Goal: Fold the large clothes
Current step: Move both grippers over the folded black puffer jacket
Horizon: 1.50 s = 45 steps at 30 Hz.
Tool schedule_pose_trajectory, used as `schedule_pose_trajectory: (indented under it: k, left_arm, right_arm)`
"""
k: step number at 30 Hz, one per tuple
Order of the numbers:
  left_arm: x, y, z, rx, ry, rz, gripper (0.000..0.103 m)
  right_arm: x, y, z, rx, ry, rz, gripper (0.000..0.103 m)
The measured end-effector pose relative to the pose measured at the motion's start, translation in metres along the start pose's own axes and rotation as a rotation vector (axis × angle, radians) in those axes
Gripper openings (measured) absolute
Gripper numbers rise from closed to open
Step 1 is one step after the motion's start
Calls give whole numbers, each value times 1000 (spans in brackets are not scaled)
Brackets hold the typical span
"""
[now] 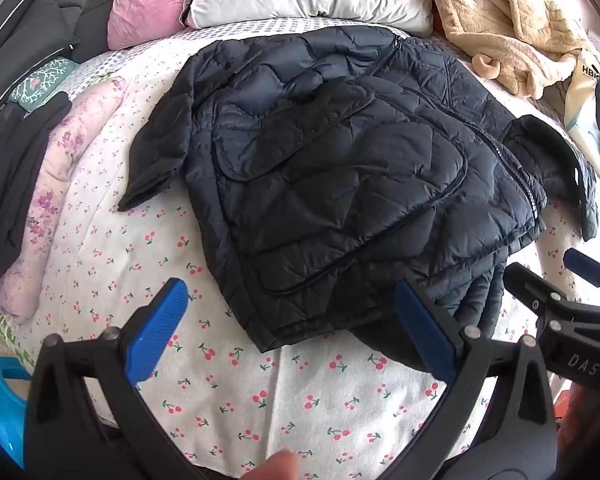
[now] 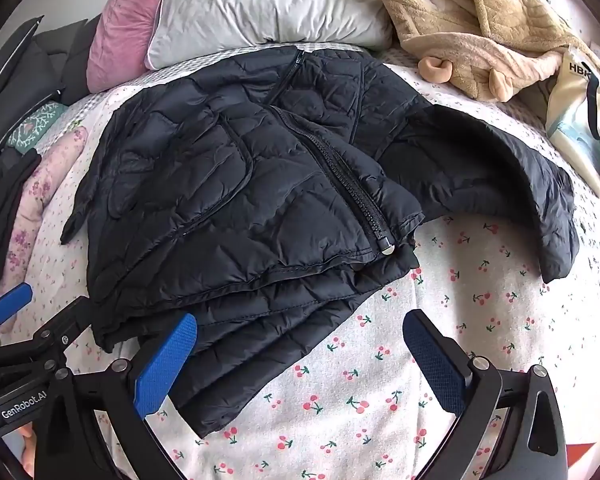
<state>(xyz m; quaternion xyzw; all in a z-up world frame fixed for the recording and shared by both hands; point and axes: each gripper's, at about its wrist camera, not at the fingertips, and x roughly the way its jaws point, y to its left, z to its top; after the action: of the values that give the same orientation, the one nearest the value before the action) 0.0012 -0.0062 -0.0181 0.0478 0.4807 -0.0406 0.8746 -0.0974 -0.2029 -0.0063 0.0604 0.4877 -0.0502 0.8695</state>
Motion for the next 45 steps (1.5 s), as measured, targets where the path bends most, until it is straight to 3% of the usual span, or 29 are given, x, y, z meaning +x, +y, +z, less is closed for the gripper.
schedule_pose_trajectory:
  k: [27,40,42,45]
  left_arm:
    - [9,3,0,-7,41,-11,103]
    - [13,5,0,-14,56,-11,103]
    - [15,7,0,-18,58,-19,103]
    - [16,12,-2,-23,23,-100,103]
  right_arm:
    - [7,-3,-1,-6,10,-13,103]
    - [8,-4,-1,13,7,25,103]
    - [9,-5,-1,19,8,30,103]
    - [11,-6,0,33,11,58,103]
